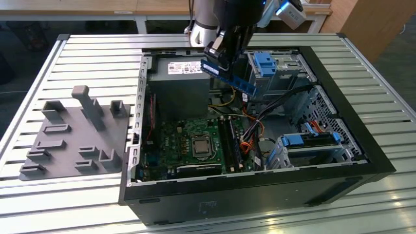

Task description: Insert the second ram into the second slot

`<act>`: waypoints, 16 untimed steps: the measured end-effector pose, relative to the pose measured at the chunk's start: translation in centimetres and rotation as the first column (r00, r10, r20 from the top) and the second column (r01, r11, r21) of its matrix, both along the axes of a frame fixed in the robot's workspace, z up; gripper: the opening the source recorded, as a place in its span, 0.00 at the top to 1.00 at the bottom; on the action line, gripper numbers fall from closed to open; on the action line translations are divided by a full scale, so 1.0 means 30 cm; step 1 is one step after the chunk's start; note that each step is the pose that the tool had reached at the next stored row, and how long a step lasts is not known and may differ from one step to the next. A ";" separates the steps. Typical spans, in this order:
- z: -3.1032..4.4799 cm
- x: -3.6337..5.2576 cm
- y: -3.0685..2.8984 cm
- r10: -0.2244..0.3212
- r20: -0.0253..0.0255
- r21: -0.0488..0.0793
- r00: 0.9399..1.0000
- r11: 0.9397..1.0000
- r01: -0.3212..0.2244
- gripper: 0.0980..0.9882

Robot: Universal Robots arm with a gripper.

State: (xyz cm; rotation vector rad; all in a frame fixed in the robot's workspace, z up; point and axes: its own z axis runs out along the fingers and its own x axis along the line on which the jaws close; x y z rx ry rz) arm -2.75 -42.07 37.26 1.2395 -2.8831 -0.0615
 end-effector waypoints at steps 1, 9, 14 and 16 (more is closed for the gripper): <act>0.000 0.000 0.000 -0.005 0.000 0.000 1.000 1.000 0.005 0.96; 0.000 0.000 0.000 -0.043 0.000 0.000 0.999 0.999 0.043 0.96; 0.000 0.000 0.000 -0.067 0.000 0.000 0.998 0.998 0.067 0.96; 0.000 0.000 0.000 -0.077 0.000 0.000 0.997 0.997 0.077 0.96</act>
